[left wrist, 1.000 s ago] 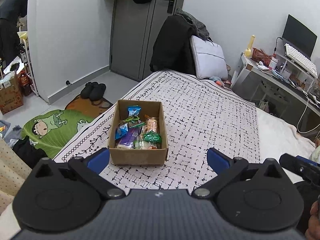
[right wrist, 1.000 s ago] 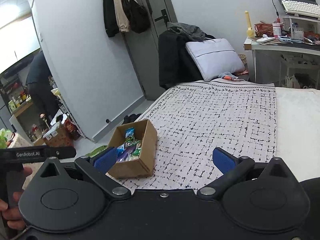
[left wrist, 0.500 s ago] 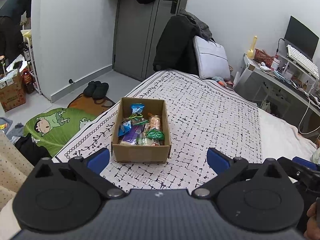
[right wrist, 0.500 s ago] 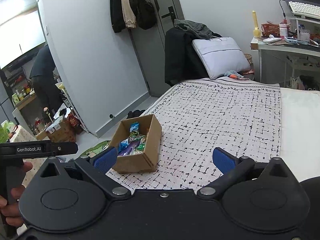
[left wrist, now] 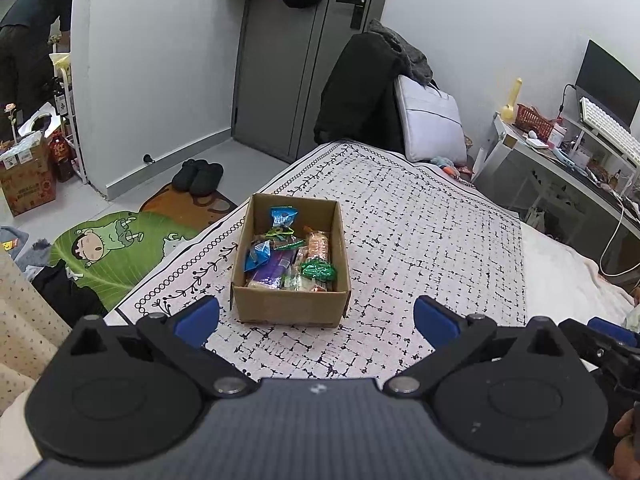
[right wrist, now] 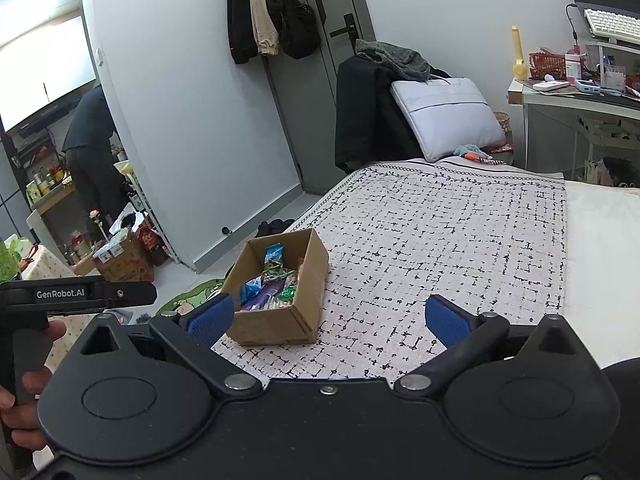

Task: Organize snacks

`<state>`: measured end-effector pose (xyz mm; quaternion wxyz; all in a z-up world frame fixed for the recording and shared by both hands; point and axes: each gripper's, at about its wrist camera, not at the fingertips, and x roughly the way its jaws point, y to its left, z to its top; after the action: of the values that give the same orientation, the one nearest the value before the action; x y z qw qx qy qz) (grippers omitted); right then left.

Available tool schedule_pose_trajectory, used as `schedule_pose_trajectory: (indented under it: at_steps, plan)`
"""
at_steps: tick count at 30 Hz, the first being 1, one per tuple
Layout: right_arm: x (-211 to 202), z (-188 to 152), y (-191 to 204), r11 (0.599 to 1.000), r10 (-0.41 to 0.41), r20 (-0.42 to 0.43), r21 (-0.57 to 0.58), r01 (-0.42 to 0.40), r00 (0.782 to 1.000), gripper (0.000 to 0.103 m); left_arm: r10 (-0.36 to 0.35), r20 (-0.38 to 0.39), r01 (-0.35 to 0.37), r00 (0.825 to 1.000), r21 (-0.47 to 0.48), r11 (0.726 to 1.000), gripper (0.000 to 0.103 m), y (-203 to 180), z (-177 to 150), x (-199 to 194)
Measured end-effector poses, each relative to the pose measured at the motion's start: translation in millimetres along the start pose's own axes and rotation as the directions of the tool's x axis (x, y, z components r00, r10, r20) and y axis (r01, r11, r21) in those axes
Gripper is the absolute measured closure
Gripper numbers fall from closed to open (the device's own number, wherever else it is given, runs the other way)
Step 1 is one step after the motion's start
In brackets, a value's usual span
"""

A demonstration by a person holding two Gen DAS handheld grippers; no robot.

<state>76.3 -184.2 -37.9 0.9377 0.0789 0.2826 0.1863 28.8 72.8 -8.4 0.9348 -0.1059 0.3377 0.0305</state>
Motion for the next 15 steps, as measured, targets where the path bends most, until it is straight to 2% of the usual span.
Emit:
schedule_pose_trajectory:
  at_steps: [15]
  plan:
    - [-1.5, 0.8, 1.0, 1.0, 0.013, 0.0, 0.004, -0.013, 1.0, 0.0, 0.017, 0.018, -0.017, 1.0, -0.004, 1.0, 0.0, -1.7, 4.4, -4.1]
